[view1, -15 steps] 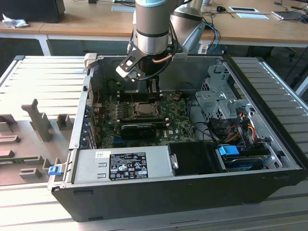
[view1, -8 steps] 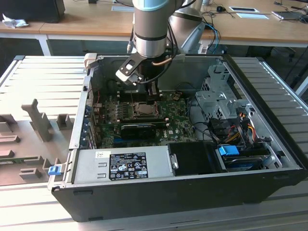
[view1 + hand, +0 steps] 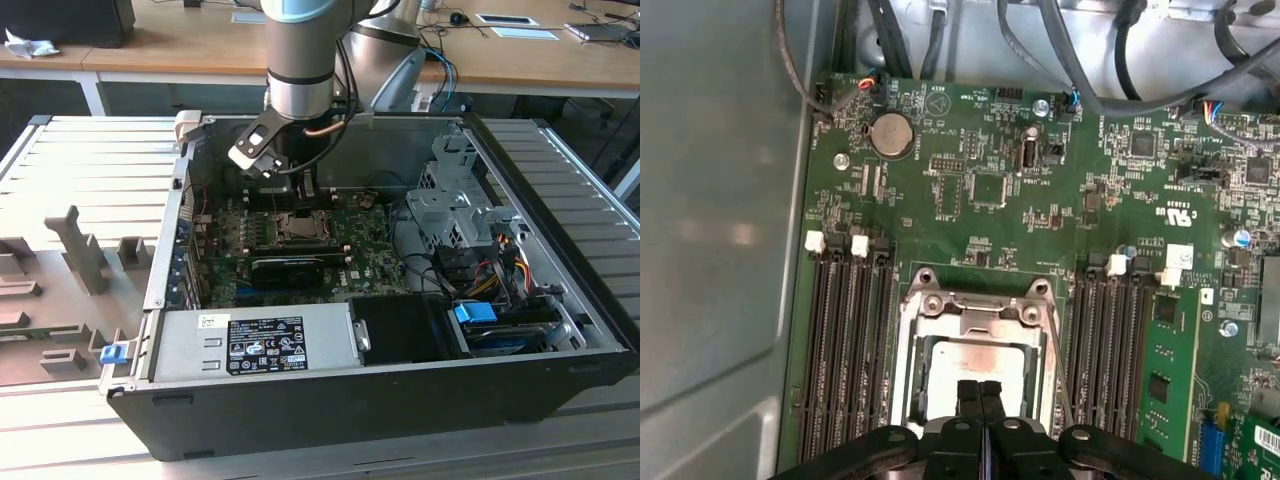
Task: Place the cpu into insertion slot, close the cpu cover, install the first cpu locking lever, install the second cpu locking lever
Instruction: 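Close the cpu cover, then install the first cpu locking lever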
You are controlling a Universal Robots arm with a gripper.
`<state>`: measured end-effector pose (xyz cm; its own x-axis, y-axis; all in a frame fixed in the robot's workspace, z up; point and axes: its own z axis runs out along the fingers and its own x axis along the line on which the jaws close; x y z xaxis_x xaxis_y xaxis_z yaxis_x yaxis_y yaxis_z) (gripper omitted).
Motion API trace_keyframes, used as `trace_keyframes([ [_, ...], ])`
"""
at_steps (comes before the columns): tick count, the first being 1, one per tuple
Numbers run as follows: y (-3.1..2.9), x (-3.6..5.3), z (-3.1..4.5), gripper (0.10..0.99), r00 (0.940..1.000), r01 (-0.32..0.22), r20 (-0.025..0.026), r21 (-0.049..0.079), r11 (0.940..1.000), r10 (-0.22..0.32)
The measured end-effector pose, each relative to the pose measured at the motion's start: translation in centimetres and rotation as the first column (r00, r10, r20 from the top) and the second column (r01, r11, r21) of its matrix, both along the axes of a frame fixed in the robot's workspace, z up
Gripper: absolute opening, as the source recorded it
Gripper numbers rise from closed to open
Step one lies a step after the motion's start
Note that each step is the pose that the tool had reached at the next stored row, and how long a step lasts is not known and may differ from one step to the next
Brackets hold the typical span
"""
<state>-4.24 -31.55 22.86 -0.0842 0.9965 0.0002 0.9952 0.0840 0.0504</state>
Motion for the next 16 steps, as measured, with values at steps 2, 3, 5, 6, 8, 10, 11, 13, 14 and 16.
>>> trace_keyframes([
  [2,0.0,-0.11,0.0,0.106,1.0,0.0,0.0,0.0,1.0,0.0],
  [3,0.0,-0.12,0.0,0.106,1.0,0.0,0.0,0.0,1.0,0.0],
  [5,0.0,-0.13,0.09,0.106,1.0,0.0,0.0,0.0,1.0,0.0],
  [6,0.0,-0.13,0.2,0.106,1.0,0.0,-0.0001,0.0,1.0,0.0],
  [8,0.0,-0.13,0.33,0.106,1.0,0.0,-0.0001,0.0,1.0,0.0],
  [10,0.0,-0.13,0.55,0.106,1.0,0.0,0.0,0.0,1.0,0.0],
  [11,0.0,-0.13,0.65,0.106,1.0,0.0,0.0,0.0,1.0,0.0],
  [13,0.0,-0.13,1.21,0.106,1.0,0.0,0.0,0.0,1.0,0.0],
  [14,0.0,-0.13,1.47,0.106,1.0,0.0,0.0,0.0,1.0,0.0],
  [16,0.0,-0.13,2.22,0.106,1.0,0.0,0.0,0.0,1.0,0.0],
])
